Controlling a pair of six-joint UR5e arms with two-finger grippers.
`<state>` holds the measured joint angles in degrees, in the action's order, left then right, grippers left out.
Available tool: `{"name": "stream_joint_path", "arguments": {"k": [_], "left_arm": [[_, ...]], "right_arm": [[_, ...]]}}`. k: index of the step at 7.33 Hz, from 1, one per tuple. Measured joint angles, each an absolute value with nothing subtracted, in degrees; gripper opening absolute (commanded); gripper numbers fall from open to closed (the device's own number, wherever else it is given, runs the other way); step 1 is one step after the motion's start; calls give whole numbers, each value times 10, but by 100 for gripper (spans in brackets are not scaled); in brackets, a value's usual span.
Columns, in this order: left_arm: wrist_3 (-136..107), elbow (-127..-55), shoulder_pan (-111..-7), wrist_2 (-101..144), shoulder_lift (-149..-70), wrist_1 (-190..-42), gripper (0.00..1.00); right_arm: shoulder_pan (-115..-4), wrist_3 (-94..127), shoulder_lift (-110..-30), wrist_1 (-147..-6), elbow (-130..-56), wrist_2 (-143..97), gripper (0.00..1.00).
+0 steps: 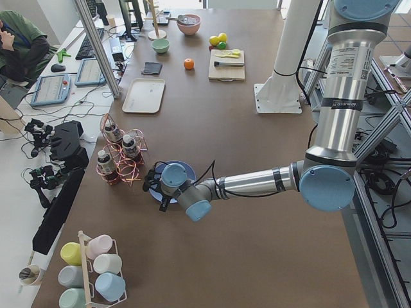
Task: Pick orange to plate
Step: 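Hook the blue plate rim with the left gripper and drag it inward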
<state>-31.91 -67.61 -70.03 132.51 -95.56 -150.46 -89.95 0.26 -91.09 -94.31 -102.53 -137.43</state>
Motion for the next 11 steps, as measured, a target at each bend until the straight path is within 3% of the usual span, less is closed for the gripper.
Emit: {"name": "stream_joint_path", "arguments": {"k": [3, 4, 5, 6, 11], "left_arm": [[-321, -667, -680, 1326, -954, -1502, 97], [-322, -662, -673, 1325, -954, -1501, 63], [-324, -660, -667, 1326, -954, -1501, 11], [-330, -659, -665, 1328, -954, -1501, 0], [-377, -673, -667, 1351, -968, -1490, 0]], "right_arm": [[-899, 2, -911, -943, -1024, -1375, 100], [-899, 2, -911, -943, -1024, -1375, 100], [-899, 2, -911, -943, -1024, -1375, 100], [-899, 2, -911, -943, -1024, -1375, 100], [-899, 3, -909, -943, -1023, -1375, 100]]}}
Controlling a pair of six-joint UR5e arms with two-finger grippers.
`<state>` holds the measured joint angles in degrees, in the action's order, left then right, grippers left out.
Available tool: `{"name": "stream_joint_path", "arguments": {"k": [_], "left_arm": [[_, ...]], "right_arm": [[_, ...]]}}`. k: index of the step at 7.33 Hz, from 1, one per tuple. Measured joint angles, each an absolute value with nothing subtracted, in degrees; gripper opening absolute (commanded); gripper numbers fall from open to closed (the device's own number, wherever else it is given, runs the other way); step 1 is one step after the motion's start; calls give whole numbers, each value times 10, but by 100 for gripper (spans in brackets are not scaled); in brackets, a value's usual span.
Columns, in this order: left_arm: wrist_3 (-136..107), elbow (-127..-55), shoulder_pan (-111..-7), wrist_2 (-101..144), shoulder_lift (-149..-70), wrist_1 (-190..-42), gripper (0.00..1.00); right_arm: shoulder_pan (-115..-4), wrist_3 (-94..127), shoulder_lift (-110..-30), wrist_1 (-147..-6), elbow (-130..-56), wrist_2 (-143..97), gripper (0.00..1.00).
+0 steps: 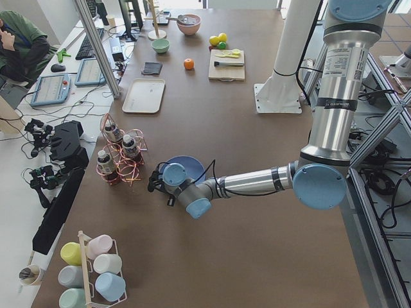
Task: Pick orange to plate
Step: 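Hook the blue plate rim with the left gripper and drag it inward, then slide the plate to center with left gripper while right arm reaches for orange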
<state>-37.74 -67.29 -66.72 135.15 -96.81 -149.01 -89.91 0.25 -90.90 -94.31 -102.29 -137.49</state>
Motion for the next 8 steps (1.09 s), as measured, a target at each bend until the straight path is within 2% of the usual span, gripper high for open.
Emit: {"name": "stream_joint_path", "arguments": {"k": [2, 5, 8], "left_arm": [[-436, -715, -672, 1377, -972, -1478, 0], [-513, -833, -664, 1377, -1001, -1397, 0], [-666, -946, -533, 1263, -1063, -1305, 0]], "right_arm": [[-899, 3, -909, -943, -1025, -1379, 100], [-881, 42, -878, -943, -1029, -1380, 100], [-819, 152, -833, -942, -1039, -1381, 100]]}}
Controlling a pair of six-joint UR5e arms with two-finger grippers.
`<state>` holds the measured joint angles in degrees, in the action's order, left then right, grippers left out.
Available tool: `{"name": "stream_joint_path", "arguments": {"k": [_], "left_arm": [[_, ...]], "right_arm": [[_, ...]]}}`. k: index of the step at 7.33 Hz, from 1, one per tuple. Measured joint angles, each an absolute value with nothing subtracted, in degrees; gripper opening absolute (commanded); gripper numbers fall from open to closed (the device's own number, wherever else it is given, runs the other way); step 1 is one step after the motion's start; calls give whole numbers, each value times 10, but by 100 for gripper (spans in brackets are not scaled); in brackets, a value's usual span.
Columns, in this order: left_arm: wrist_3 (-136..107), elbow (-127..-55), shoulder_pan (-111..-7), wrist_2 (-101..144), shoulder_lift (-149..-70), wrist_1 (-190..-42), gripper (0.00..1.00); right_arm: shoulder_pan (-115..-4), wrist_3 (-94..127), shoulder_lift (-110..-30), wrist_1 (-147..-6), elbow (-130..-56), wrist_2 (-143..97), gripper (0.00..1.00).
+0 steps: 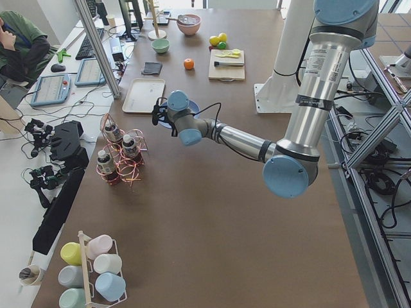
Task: Pick orange to plate
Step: 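Slide the plate to center with left gripper while right arm reaches for orange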
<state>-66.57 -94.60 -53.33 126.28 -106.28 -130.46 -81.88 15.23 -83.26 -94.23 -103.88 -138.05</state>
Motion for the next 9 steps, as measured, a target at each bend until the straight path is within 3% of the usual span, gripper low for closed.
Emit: {"name": "stream_joint_path", "arguments": {"k": [3, 9], "left_arm": [[-769, -995, -380, 1123, -1153, -1197, 0], [-842, -949, -247, 974, -1201, -1191, 0]], "right_arm": [[-746, 304, -769, -942, -1046, -1367, 100], [-648, 425, -712, -942, -1043, -1313, 100]]}}
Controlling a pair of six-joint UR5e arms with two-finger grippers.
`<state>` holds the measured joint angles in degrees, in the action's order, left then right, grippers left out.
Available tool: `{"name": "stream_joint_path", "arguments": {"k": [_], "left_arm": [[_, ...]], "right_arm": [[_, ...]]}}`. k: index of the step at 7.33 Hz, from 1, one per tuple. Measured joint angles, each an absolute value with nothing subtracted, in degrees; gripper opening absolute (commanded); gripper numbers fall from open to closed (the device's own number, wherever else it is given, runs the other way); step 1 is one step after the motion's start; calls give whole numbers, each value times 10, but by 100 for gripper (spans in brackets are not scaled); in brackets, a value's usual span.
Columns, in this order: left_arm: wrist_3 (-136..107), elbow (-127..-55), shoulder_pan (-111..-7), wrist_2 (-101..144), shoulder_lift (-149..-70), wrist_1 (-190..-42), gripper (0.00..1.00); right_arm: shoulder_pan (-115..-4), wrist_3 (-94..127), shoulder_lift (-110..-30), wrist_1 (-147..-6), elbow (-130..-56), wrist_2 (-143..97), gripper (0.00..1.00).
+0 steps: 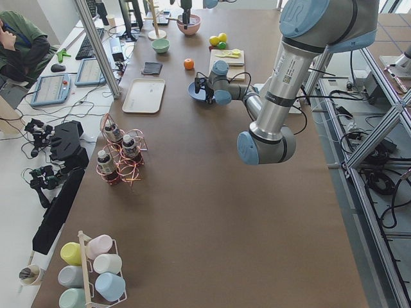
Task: Pick orange to plate
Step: 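Slide the plate to center with left gripper while right arm reaches for orange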
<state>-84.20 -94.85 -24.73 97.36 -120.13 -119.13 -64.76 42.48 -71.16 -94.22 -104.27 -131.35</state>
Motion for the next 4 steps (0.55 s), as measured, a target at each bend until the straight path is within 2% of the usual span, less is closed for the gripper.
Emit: {"name": "stream_joint_path", "arguments": {"k": [1, 2, 4], "left_arm": [[-845, -945, -244, 968, -1202, -1191, 29], [-846, -941, -248, 965, -1202, -1191, 98], [-845, -934, -266, 961, -1202, -1193, 98]], "right_arm": [[-643, 426, -711, -942, -1042, -1313, 100], [-639, 427, -711, -942, -1042, -1313, 100], [-626, 427, -711, -942, -1044, -1310, 100]]}}
